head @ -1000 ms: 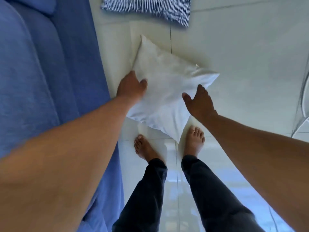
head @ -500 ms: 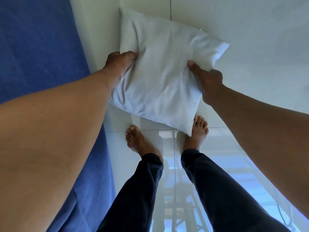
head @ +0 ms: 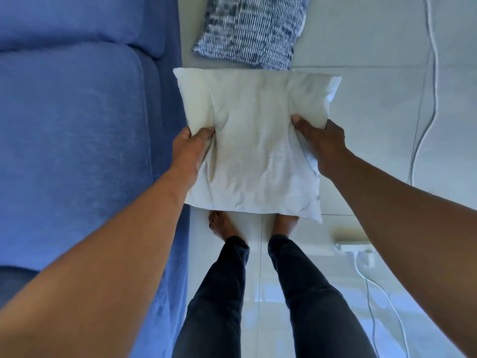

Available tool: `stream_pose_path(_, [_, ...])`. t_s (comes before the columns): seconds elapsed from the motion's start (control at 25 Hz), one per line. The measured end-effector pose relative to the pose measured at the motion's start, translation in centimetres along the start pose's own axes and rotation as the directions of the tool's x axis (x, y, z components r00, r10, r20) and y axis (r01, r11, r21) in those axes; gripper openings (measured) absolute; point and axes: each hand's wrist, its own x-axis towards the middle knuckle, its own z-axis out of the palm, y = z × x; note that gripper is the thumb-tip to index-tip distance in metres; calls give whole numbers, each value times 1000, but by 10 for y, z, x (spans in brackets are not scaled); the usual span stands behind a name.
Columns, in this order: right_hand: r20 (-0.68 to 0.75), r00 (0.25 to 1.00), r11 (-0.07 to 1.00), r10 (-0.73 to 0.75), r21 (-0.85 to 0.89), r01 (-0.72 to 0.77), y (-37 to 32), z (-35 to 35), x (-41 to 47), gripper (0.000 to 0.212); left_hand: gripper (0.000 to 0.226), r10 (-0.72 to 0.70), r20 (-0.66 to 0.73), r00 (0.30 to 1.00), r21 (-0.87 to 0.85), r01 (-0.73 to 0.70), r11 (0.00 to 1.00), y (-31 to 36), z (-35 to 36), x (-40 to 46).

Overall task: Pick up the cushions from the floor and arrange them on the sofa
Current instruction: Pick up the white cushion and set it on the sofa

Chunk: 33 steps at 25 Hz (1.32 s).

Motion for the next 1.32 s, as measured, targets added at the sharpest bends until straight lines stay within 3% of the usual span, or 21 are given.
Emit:
stream_pose_path(0.28, [107,982,987,-153,73,145,-113,-23,-126,67,22,-23,-4,1000,-186,22,982,96,-78,-140])
stream_pose_path(0.44, [164,964,977,-207,77,197,-165,-23,-178,68,22,60,-21,998,-218,-63,974,127,-123,-197])
stream_pose_path(0.56, [234,939,967,-253,55,247,-200,-7,-208,57,26,95,-89,991,-297,-118,948,138,-159,-224])
stream_pose_path(0.84, [389,873,943,-293,-33,331,-249,84,-253,43,19,99,-224,970,-509,-203,836,128,-245,-237])
stream_pose_path(0.96, [443,845,920,-301,-101,380,-271,144,-273,52,20,78,-263,962,-569,-220,792,125,-298,-228])
stream_pose_path(1.08, [494,822,903,-283,-152,403,-288,205,-294,41,22,61,-319,946,-599,-251,760,120,-348,-224])
stream_pose_path(1.2, [569,779,879,-262,-193,436,-296,265,-314,66,38,24,-364,931,-605,-256,754,111,-394,-222])
stream_pose_path(1.32, [647,728,851,-226,-232,470,-300,319,-336,61,41,15,-427,904,-577,-285,765,98,-435,-223])
